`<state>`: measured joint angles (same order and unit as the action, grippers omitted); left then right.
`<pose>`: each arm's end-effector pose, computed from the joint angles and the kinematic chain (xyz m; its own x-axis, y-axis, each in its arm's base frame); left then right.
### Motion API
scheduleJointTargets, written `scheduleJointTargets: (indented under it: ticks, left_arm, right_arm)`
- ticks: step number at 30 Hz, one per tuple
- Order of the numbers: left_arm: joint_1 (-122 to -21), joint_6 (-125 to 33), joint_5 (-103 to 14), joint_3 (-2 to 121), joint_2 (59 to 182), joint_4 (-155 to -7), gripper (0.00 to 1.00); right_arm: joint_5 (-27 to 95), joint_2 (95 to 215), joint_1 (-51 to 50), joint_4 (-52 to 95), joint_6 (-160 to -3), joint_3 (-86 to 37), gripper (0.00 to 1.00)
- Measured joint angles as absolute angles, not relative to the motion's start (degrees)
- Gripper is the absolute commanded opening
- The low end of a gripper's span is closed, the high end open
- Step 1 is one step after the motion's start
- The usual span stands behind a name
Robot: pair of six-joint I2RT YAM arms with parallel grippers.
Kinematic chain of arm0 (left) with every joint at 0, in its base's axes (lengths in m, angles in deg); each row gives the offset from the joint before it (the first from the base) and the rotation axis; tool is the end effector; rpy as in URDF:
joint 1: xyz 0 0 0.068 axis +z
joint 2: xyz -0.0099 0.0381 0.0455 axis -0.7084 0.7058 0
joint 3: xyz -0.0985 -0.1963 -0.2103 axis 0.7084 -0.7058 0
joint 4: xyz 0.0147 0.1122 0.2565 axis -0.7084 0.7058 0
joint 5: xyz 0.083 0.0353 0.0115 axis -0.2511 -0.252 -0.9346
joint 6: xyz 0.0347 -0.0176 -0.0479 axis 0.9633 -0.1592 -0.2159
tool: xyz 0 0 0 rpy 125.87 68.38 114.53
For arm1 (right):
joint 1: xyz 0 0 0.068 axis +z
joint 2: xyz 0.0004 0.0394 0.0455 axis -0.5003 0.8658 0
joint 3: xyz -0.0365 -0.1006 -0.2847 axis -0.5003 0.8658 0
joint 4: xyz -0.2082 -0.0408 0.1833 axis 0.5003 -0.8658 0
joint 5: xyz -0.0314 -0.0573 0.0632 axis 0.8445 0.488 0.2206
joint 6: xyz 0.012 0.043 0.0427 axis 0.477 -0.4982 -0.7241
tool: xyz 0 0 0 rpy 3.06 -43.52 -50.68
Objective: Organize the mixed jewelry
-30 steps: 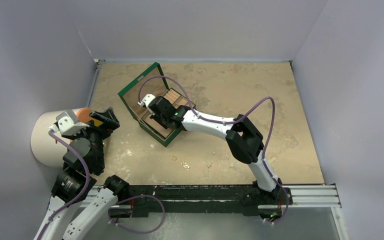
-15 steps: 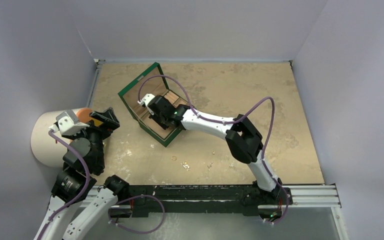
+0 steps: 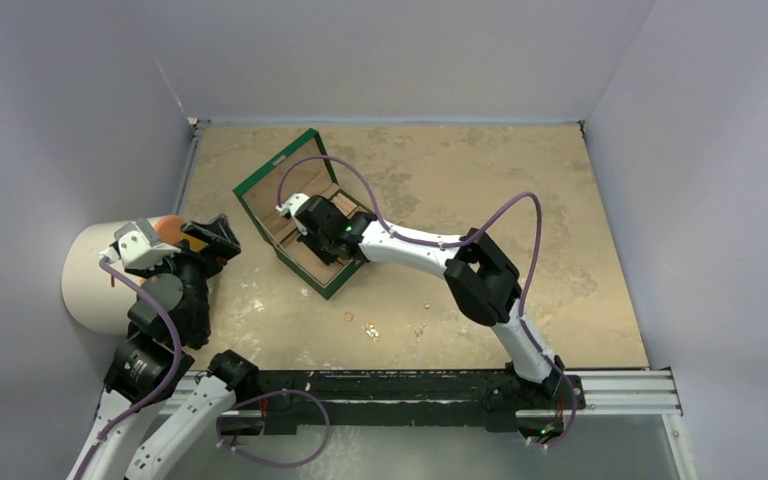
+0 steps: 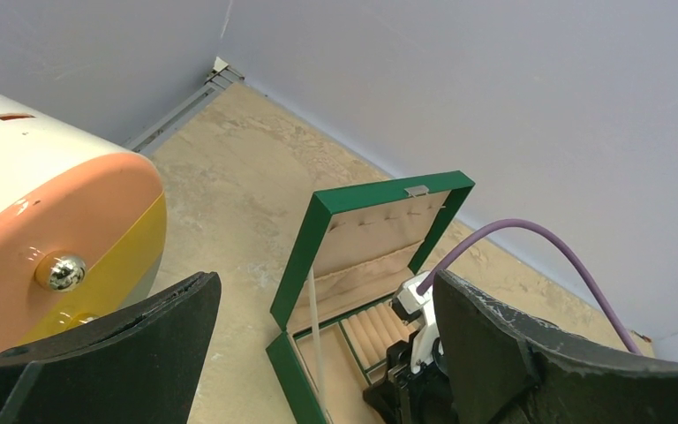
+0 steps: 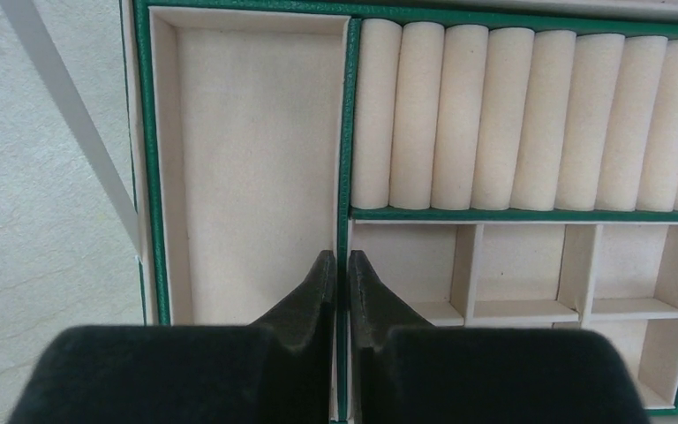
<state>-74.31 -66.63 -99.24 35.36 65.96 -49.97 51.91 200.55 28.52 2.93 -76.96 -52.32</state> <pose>0.0662 0.0018 0.3906 0.1393 -0.4949 -0.8577 -0.2654 0.8158 -0.5138 0.2950 0.4668 0.2201 -0.3851 -0.5504 -0.7408 -0.7593 0.6452 -0.0847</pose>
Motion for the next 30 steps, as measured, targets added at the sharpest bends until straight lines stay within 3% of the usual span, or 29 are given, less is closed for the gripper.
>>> scheduleJointTargets:
  ticks: [7,10,16,23,30]
  left_arm:
    - [-74.0,-66.6,-99.2,35.4,66.2,-50.0,0.89]
    - [-74.0,-66.6,-99.1,35.4,66.5,-50.0,0.89]
    - [-74.0,-66.6,-98.8,35.4,66.8,-50.0,0.89]
    - [-74.0,-66.6,-98.5,35.3,67.4,-50.0,0.90]
    - [-73.6,-66.6,-97.8,35.2,68.5,-50.0,0.90]
  right_arm:
    - [51.7,200.4,28.6,4.5,-77.6,-51.2,0.42]
    - [51.9,199.9,28.7,4.9,-77.8,-50.5,0.49]
    - [53.0,196.9,28.7,5.3,-78.0,-47.0,0.54]
    - [53.0,184.5,26.3,5.9,-78.1,-38.4,0.55]
    - [53.2,172.9,18.1,8.5,-80.9,-30.7,0.55]
